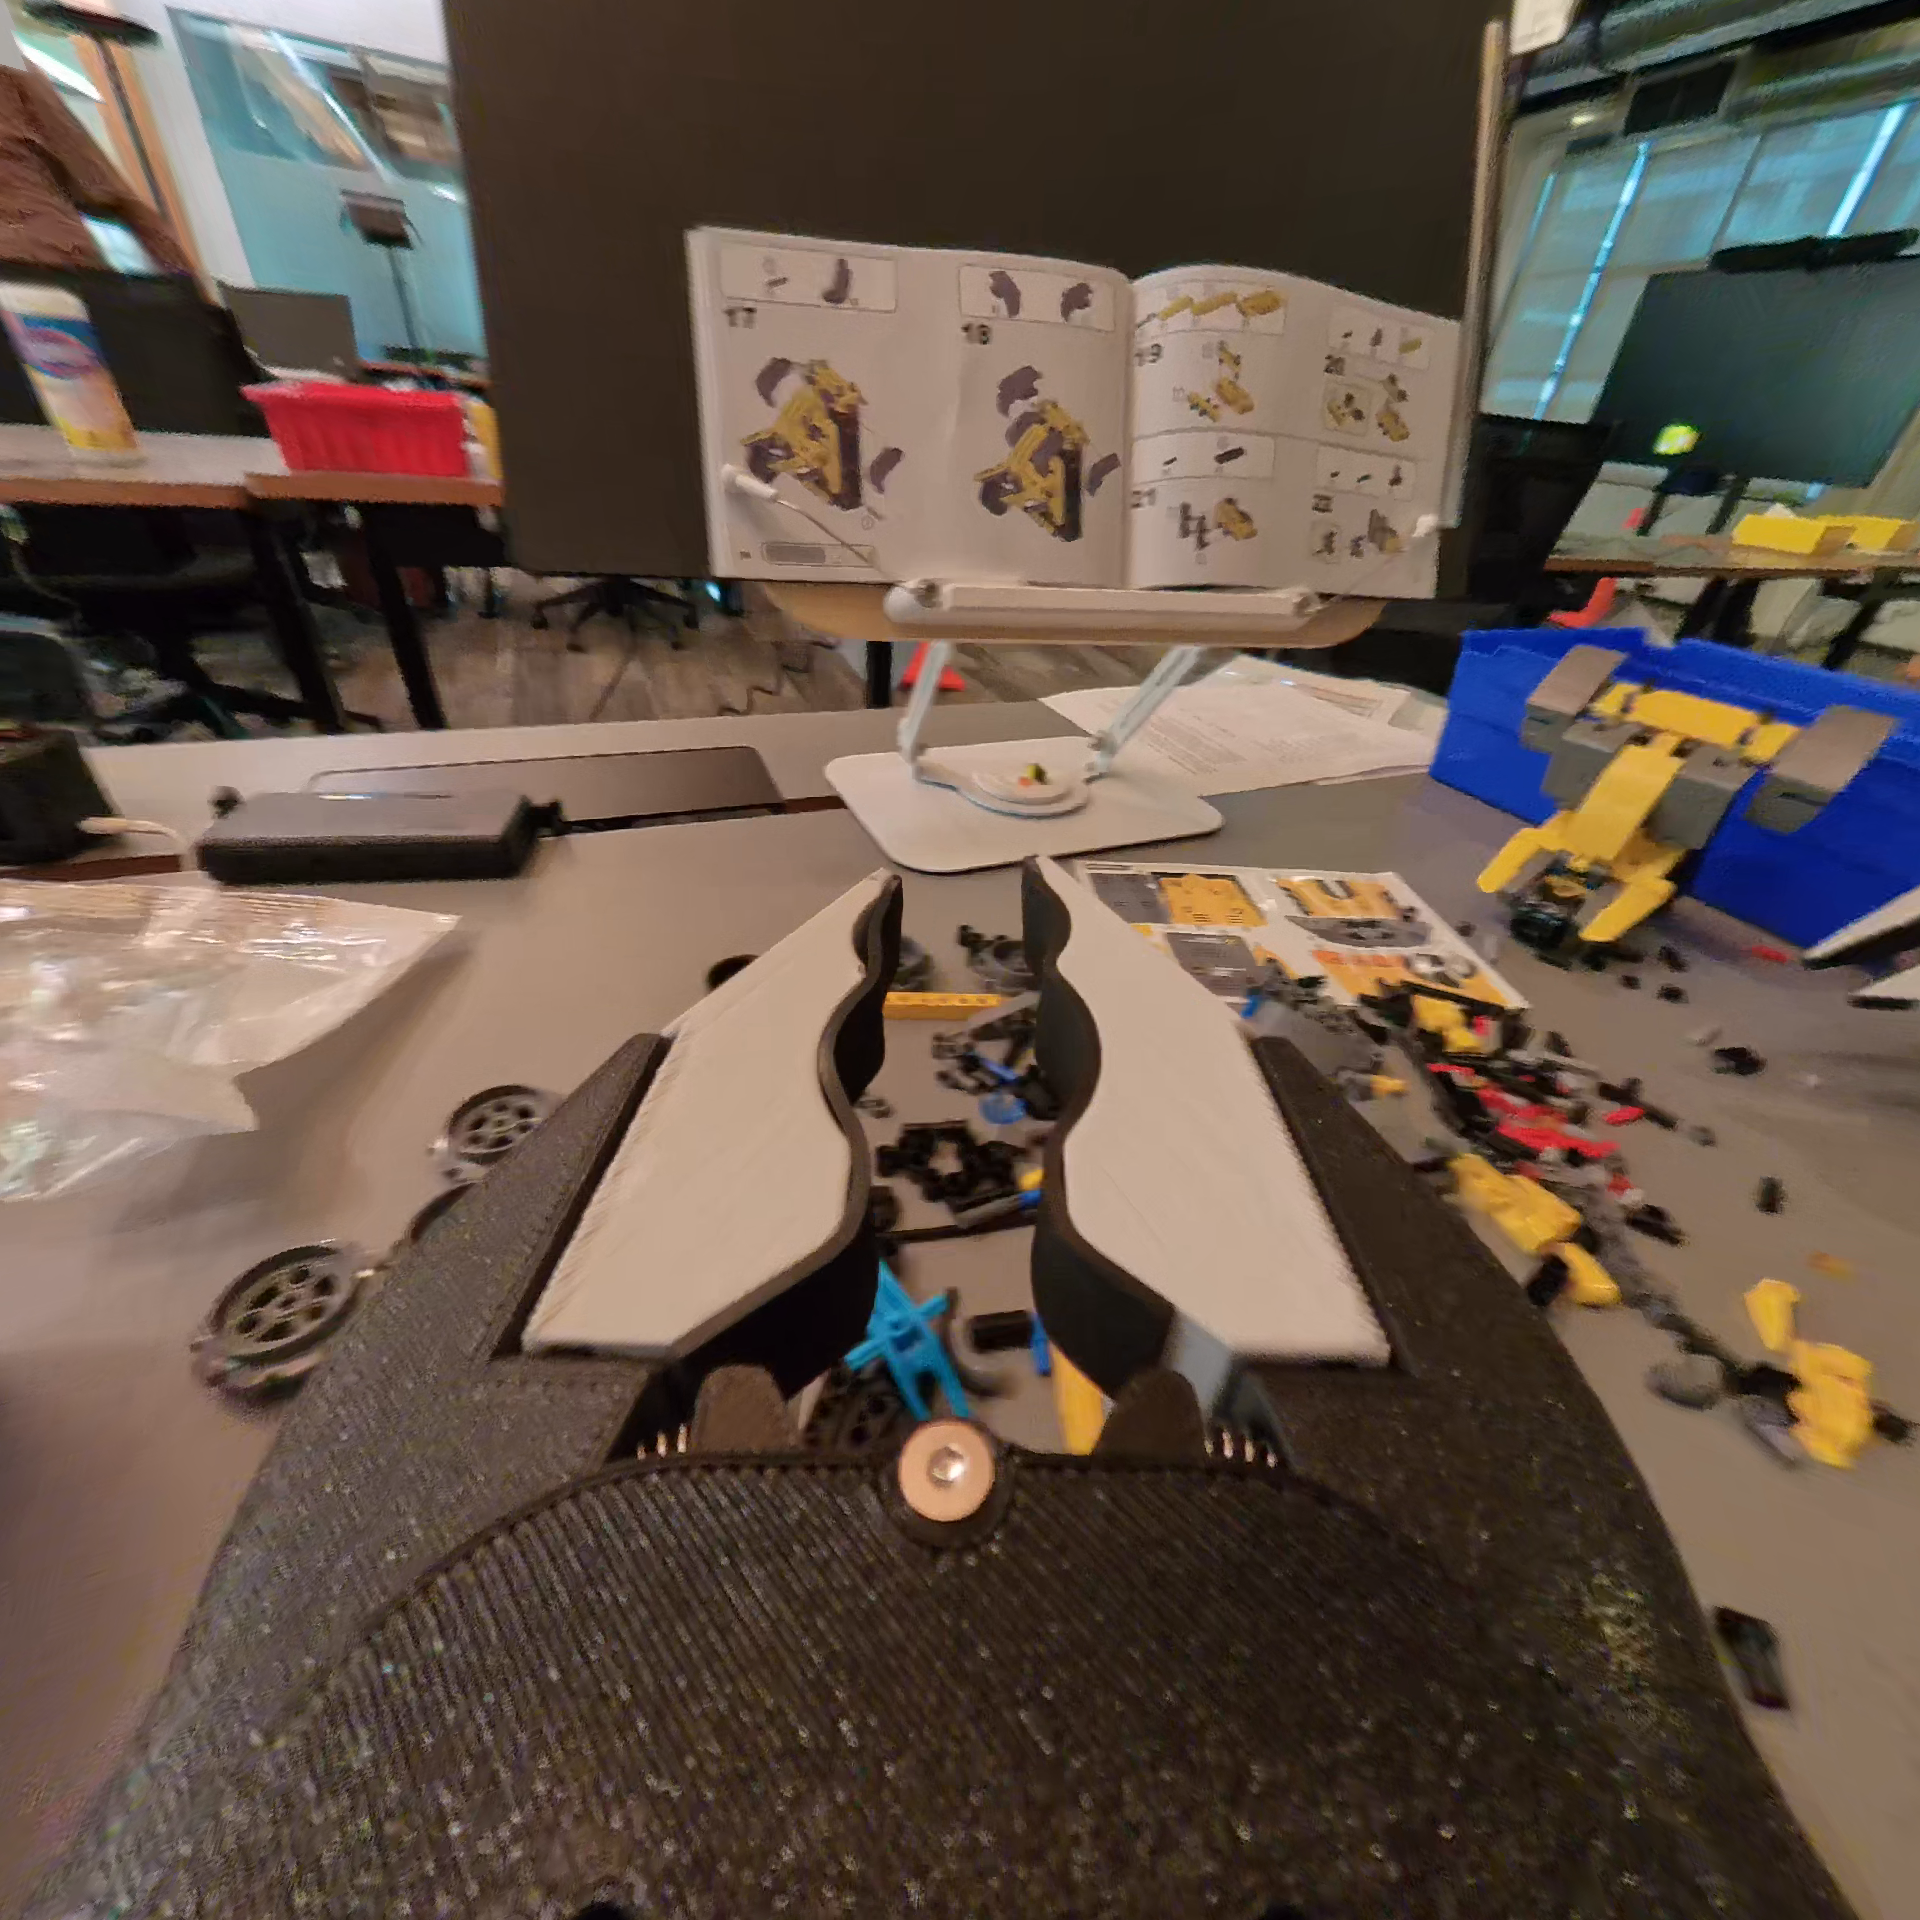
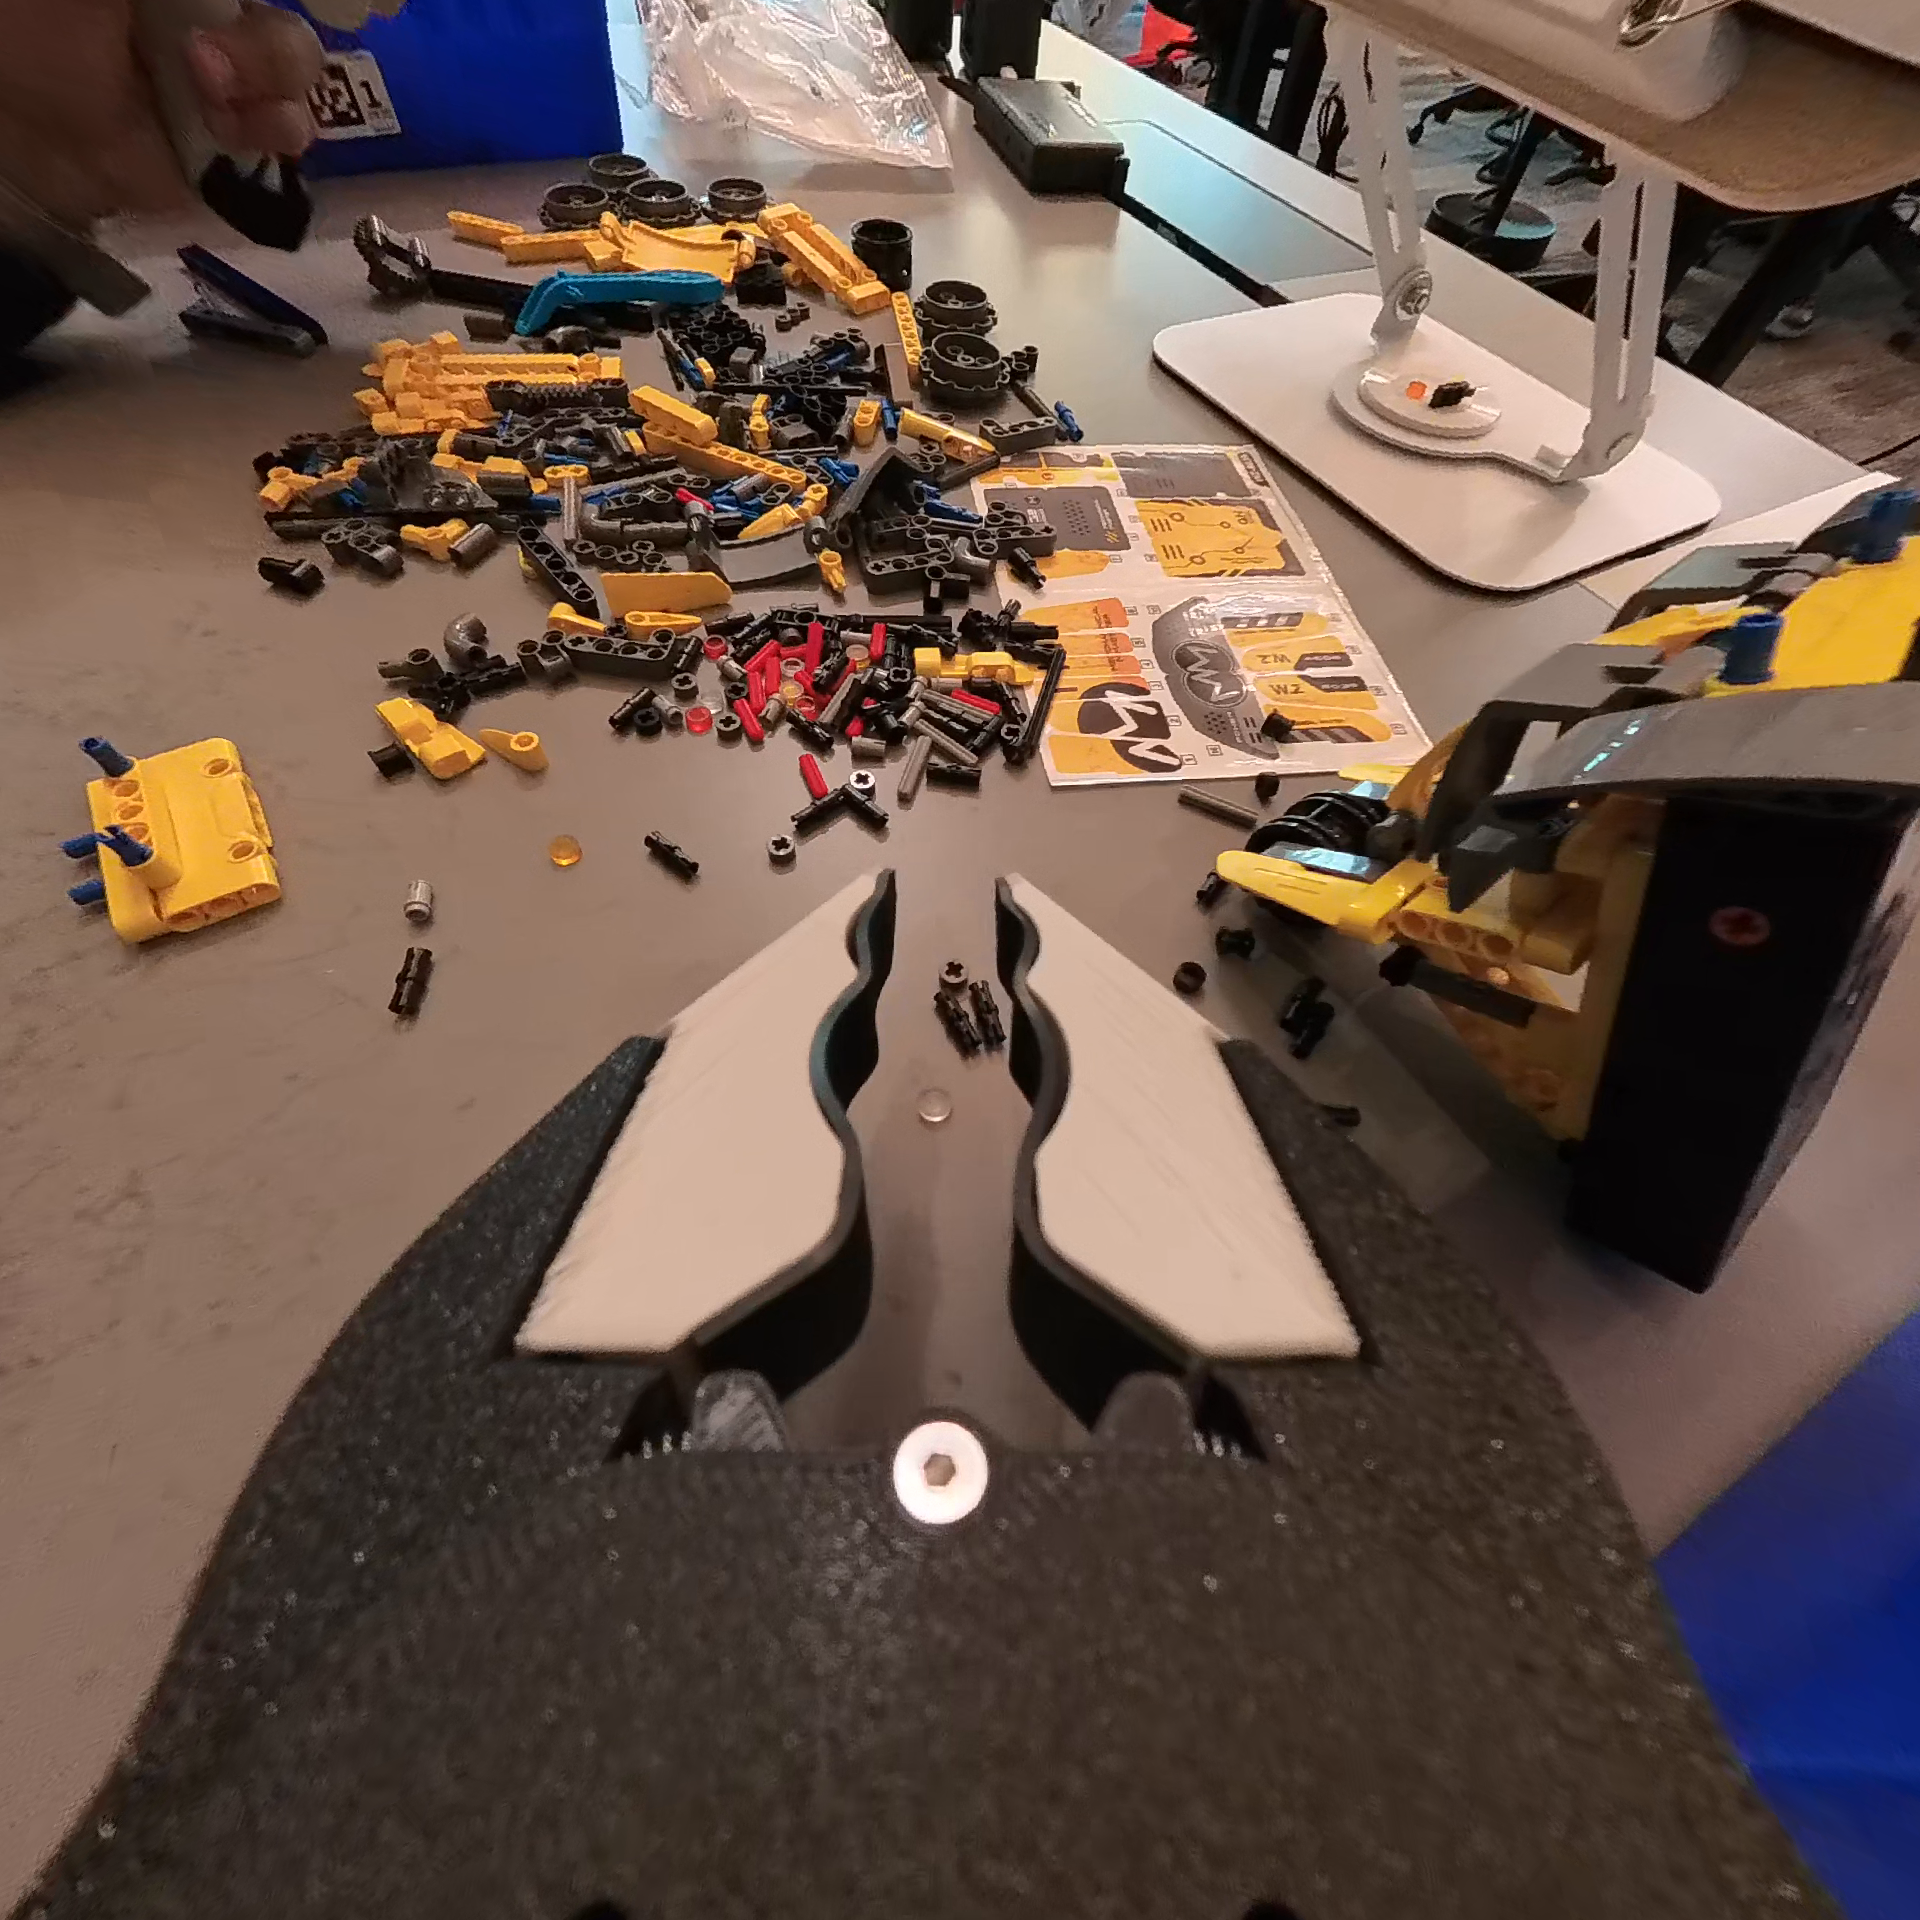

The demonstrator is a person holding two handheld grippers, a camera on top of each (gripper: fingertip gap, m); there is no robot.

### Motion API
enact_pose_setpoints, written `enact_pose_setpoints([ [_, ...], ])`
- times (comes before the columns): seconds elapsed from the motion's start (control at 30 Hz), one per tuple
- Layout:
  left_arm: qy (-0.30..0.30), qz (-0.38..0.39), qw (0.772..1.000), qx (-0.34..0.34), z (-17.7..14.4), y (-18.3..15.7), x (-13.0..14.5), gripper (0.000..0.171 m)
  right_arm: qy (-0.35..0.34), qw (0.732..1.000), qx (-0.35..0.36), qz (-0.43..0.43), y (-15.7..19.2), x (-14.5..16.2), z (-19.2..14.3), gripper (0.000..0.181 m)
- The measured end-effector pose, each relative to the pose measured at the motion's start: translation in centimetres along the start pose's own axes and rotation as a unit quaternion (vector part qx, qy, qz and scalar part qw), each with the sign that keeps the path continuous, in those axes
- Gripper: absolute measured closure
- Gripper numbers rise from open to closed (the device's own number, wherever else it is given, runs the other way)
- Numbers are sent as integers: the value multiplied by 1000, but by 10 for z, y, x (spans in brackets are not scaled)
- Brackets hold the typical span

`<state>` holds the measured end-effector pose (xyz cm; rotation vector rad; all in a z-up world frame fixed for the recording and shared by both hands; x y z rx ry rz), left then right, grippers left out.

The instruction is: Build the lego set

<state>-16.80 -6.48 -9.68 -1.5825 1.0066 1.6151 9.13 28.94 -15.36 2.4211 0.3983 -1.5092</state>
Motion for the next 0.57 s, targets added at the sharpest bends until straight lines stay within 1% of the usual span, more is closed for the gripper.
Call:
enact_pose_setpoints([
  [0.1, 38, -3, 998, 49, 11, -26, -5, 147, -1, 1000, 0, 1, 0, 0, 0, 162],
  [0.23, 92, 20, 989, 118, 30, -70, 9, 144, 3, 1000, -1, 1, 0, 0, 1, 160],
  [0.3, 104, 21, 984, 145, 36, -85, 14, 143, 6, 1000, 0, -3, 1, 1, 1, 159],
  [0.4, 102, 15, 982, 157, 39, -93, 19, 144, 14, 1000, 1, -11, 2, 2, 3, 159],
  [0.57, 110, 7, 984, 143, 40, -84, 25, 145, 30, 999, 5, -24, 5, 4, 7, 157],
])
Point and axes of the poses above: each gripper's, where its closed fingertips meet, z out along the fingers, x out of its underside, y = z × x across the jaws, the point moved 7 cm from there along -z, back along the fingers, and after that the axes turned 9 degrees about z, right-handed, at the moved point
